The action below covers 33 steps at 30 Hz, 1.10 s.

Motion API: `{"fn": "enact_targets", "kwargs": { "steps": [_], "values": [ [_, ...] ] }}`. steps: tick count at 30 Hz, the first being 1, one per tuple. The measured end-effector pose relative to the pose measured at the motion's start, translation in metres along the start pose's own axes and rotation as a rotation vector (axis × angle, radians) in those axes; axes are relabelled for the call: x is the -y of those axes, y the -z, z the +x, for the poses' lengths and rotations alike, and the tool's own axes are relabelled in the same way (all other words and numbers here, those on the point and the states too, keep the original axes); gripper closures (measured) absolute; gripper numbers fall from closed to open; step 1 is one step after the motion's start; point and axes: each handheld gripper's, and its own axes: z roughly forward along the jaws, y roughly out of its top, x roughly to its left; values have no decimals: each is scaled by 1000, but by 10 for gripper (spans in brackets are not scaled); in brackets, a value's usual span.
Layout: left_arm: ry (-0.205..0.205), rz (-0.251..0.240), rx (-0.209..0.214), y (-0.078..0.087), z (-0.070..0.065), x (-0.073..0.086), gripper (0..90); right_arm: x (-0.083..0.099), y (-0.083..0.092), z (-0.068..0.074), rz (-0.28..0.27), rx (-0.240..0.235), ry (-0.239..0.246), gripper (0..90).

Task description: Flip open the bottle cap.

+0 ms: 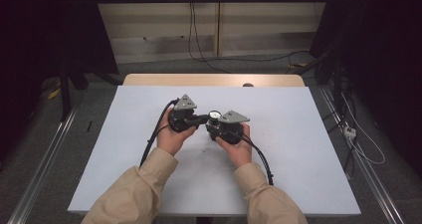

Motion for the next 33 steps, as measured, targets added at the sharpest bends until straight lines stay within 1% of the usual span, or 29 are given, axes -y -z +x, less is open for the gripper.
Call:
{"fn": "enact_targets", "kwargs": {
  "steps": [2,4,5,7,9,10,11,13,14,18,22,23,25,27,32,33],
  "values": [
    [-1,-2,-1,0,0,0,900,0,0,0,0,-1,1,537],
    [14,-13,7,0,0,0,900,0,0,0,0,0,2,537],
    [10,-12,4,0,0,-1,900,0,0,0,0,0,1,537],
    [-6,1,-6,0,-1,-2,900,0,0,0,1,1,2,537],
    [-5,0,-4,0,-1,-1,900,0,0,0,0,0,1,537],
    [4,-3,-2,0,-1,-1,900,0,0,0,0,2,1,537],
    [-5,6,-7,0,0,-1,900,0,0,0,0,2,1,537],
    [-5,12,-5,0,0,1,900,0,0,0,0,2,3,537],
    [3,16,-3,0,0,2,900,0,0,0,1,3,4,537],
    [13,29,2,-2,1,8,900,0,0,1,1,3,7,537],
    [20,5,4,-3,-1,6,900,0,0,1,0,4,7,537],
    [19,3,9,-3,-1,4,900,0,0,1,-2,4,7,537],
    [14,6,5,-3,-2,2,900,0,0,1,0,3,7,537],
    [18,-1,9,-3,-1,2,900,0,0,1,-1,3,6,537],
    [21,1,9,-4,0,0,900,0,0,0,-2,1,5,536],
    [14,1,11,-4,0,-1,900,0,0,0,-3,1,6,537]
  ]
}}
